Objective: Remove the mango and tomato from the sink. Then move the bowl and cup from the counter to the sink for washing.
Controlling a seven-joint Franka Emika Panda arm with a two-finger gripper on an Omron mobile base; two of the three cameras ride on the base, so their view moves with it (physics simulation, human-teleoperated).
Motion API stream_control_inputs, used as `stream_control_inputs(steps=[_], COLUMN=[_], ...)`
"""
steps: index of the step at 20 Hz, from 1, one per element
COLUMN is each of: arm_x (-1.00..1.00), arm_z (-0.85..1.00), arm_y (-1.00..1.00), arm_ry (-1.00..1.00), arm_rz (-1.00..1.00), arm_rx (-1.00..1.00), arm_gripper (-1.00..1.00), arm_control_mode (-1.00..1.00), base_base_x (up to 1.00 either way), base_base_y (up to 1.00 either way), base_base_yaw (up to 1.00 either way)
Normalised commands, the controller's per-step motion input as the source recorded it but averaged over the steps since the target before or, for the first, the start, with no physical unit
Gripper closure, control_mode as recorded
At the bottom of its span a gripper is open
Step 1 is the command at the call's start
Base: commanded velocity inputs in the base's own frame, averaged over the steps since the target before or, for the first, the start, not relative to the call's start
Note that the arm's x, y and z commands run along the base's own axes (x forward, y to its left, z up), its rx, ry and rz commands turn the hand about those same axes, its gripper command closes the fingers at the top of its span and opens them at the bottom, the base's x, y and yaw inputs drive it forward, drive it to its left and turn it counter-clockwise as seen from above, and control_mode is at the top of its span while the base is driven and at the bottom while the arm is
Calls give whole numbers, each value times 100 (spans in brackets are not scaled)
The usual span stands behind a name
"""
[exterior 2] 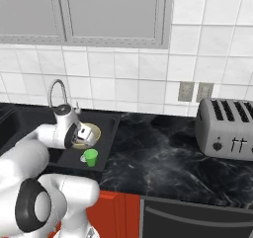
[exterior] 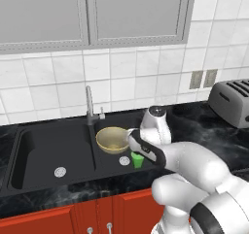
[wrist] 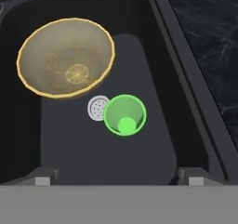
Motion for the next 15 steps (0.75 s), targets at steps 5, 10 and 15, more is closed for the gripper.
stream_control_inputs(steps=[5, 10, 15], arm_x=[-29, -30, -28], arm_z=[36, 31, 27], arm_y=[-15, -5, -1], arm_ry=[-1, -1, 0], arm_rz=[0, 0, -1], arm_rx=[0, 0, 0], arm_gripper=[-100, -100, -100], arm_control_mode=[-100, -100, -100], base_base_x=[0, 0, 0], base_base_y=[0, 0, 0], base_base_yaw=[0, 0, 0])
